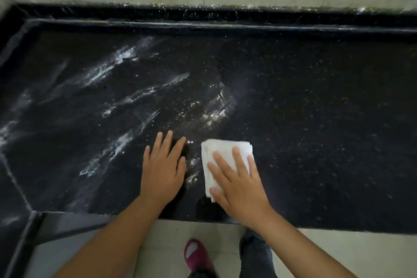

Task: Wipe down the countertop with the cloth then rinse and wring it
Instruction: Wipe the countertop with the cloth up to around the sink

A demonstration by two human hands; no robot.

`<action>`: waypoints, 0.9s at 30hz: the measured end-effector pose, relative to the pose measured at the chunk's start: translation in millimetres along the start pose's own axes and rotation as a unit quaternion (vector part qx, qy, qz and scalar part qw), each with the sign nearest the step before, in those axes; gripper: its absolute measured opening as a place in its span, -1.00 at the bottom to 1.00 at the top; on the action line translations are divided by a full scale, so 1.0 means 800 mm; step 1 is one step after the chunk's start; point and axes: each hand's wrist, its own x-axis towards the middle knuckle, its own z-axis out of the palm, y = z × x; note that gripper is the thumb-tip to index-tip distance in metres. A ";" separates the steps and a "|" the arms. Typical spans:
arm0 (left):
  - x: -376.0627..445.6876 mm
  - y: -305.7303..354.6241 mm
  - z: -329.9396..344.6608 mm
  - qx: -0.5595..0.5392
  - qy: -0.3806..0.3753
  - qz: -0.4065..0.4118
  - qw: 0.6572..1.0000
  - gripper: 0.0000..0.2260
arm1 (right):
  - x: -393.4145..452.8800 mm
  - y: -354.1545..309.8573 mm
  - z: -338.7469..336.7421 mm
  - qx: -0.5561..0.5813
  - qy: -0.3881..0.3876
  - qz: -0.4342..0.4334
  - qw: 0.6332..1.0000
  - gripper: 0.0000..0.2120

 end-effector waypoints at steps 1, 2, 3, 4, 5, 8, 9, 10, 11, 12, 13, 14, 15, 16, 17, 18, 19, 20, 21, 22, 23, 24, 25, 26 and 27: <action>-0.010 -0.009 0.003 0.011 0.006 0.007 1.000 -0.41 | -0.024 0.000 0.007 0.002 -0.002 -0.022 1.000 -0.53; -0.018 -0.016 0.004 0.029 0.008 0.019 0.999 -0.48 | -0.046 0.007 0.009 0.008 -0.019 -0.032 0.999 -0.53; -0.023 -0.023 0.005 0.052 0.007 0.024 0.998 -0.54 | -0.068 0.019 0.010 0.010 -0.031 -0.032 0.999 -0.54; -0.026 -0.029 0.005 0.069 0.010 0.016 0.997 -0.58 | -0.088 0.036 0.010 0.011 -0.037 -0.018 0.999 -0.54; -0.028 -0.034 0.004 0.078 0.013 0.005 0.997 -0.59 | -0.105 0.058 0.010 0.014 -0.030 0.014 0.999 -0.54; -0.031 -0.045 0.009 0.110 -0.013 -0.016 0.994 -0.49 | -0.126 0.113 -0.009 0.037 -0.022 0.164 0.985 -0.52; -0.030 -0.047 0.010 0.117 -0.022 -0.018 0.993 -0.51 | -0.119 0.126 -0.016 0.044 -0.014 0.220 0.974 -0.47; -0.029 -0.047 0.010 0.119 -0.025 -0.016 0.992 -0.55 | -0.104 0.132 -0.024 0.064 -0.030 0.274 0.959 -0.44; -0.027 -0.046 0.011 0.122 -0.026 -0.014 0.992 -0.57 | -0.083 0.132 -0.031 0.089 -0.043 0.327 0.940 -0.45; -0.027 -0.046 0.012 0.122 -0.026 -0.011 0.992 -0.57 | -0.059 0.127 -0.036 0.097 -0.062 0.370 0.922 -0.48; -0.026 -0.046 0.012 0.121 -0.025 -0.010 0.992 -0.56 | -0.033 0.117 -0.039 0.092 -0.076 0.391 0.913 -0.49; -0.027 -0.048 0.013 0.121 -0.017 -0.008 0.993 -0.56 | -0.006 0.102 -0.040 0.082 -0.079 0.383 0.917 -0.49; -0.027 -0.049 0.014 0.118 -0.012 -0.008 0.993 -0.56 | 0.018 0.084 -0.036 0.075 -0.078 0.354 0.929 -0.48; -0.027 -0.050 0.014 0.114 -0.009 -0.008 0.993 -0.56 | 0.038 0.060 -0.038 0.071 -0.083 0.317 0.942 -0.46; -0.026 -0.049 0.014 0.107 -0.009 -0.011 0.994 -0.56 | 0.053 0.035 -0.033 0.067 -0.084 0.273 0.956 -0.40; -0.026 -0.049 0.014 0.100 -0.005 -0.012 0.995 -0.56 | 0.061 0.011 -0.025 0.064 -0.072 0.228 0.969 -0.32; -0.025 -0.048 0.012 0.092 -0.005 -0.015 0.996 -0.56 | 0.061 -0.011 -0.020 0.051 -0.059 0.178 0.981 -0.26; -0.025 -0.047 0.012 0.087 -0.004 -0.017 0.996 -0.56 | 0.054 -0.030 -0.018 0.029 -0.047 0.130 0.990 -0.27; -0.026 -0.047 0.012 0.087 -0.005 -0.021 0.996 -0.56 | 0.039 -0.044 -0.014 0.019 -0.037 0.083 0.996 -0.34; -0.026 -0.048 0.013 0.090 -0.004 -0.022 0.996 -0.56 | 0.019 -0.050 -0.007 0.020 -0.040 0.039 0.998 -0.42; -0.026 -0.049 0.013 0.090 -0.003 -0.019 0.996 -0.56 | -0.004 -0.046 -0.001 0.017 -0.046 0.006 0.999 -0.48; -0.025 -0.050 0.013 0.084 0.001 -0.015 0.996 -0.55 | -0.028 -0.032 0.004 0.014 -0.057 -0.012 0.998 -0.51; -0.025 -0.049 0.013 0.074 0.000 -0.015 0.997 -0.52 | -0.049 -0.010 0.009 0.013 -0.046 -0.023 0.999 -0.53; -0.026 -0.049 0.013 0.065 -0.006 -0.019 0.998 -0.47 | -0.067 0.016 0.009 0.013 -0.024 -0.016 0.999 -0.55; -0.027 -0.049 0.014 0.057 -0.012 -0.024 0.998 -0.42 | -0.079 0.041 0.005 0.019 -0.022 0.020 0.999 -0.55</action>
